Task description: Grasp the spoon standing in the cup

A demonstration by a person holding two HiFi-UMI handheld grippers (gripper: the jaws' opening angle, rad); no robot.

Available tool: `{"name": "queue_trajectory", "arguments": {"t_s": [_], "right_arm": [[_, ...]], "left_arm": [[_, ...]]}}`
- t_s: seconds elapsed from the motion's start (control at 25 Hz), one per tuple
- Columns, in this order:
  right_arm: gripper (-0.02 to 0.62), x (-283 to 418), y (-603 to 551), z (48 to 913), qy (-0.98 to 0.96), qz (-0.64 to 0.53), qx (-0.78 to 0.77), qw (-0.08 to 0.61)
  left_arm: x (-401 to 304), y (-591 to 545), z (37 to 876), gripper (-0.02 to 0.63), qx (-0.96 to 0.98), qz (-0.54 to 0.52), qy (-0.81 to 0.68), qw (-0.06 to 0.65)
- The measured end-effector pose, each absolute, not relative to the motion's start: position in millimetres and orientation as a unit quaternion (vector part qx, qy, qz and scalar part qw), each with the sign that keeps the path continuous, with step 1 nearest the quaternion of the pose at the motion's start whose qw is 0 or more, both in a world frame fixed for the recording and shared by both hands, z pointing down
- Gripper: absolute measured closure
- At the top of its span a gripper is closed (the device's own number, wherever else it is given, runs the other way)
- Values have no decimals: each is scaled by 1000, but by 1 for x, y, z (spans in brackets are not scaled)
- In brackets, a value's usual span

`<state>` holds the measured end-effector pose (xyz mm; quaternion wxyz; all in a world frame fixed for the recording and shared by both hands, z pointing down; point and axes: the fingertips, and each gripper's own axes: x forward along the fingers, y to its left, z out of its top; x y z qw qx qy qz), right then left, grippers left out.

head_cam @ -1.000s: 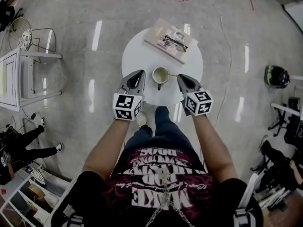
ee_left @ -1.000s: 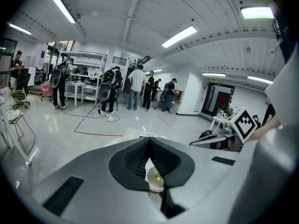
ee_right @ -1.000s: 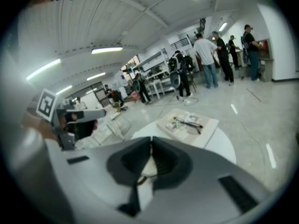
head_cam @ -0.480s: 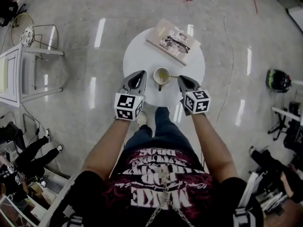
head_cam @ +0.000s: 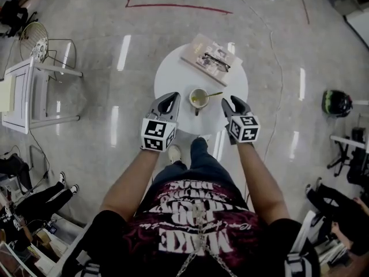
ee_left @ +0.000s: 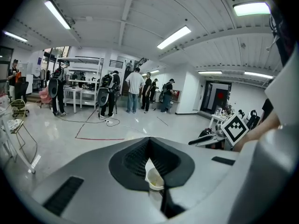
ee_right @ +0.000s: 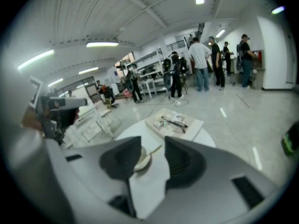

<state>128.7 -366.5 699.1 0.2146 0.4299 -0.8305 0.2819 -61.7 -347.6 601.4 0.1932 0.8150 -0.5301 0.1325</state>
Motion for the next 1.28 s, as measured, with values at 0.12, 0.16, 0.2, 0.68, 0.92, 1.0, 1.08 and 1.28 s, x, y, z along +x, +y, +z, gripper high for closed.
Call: {"name": "queue_trajectory", "arguments": {"t_s": [0.12,0.16,0.2,0.68,0.92,1.0,1.08,1.28], "right_arm": [[436,134,-360,670,-834,255,448,196],[436,134,-357,657,-837,244,452,187],[436,134,-354,643,-841,230,456,178],[437,133,-295,489,-862,65,494,97],[496,138,-271,460,-850,47,519,72],[531,137,-265,455,-850,44,521,67],[550,134,-263,451,-851,42,520,64],[560,125,-256,447,-853,38,516,65]], "left_arm": [[-65,-342,586,581,819,124,-530,181],[-66,-340,580,581,820,120,-530,177],[-67,-338,573,581,822,115,-530,173],[-74,-300,465,583,843,33,-526,108],[-74,-277,435,582,847,13,-527,71],[-75,-272,434,583,846,14,-529,67],[-78,-270,433,582,844,11,-531,68],[-84,-263,432,582,843,10,-533,71]]}}
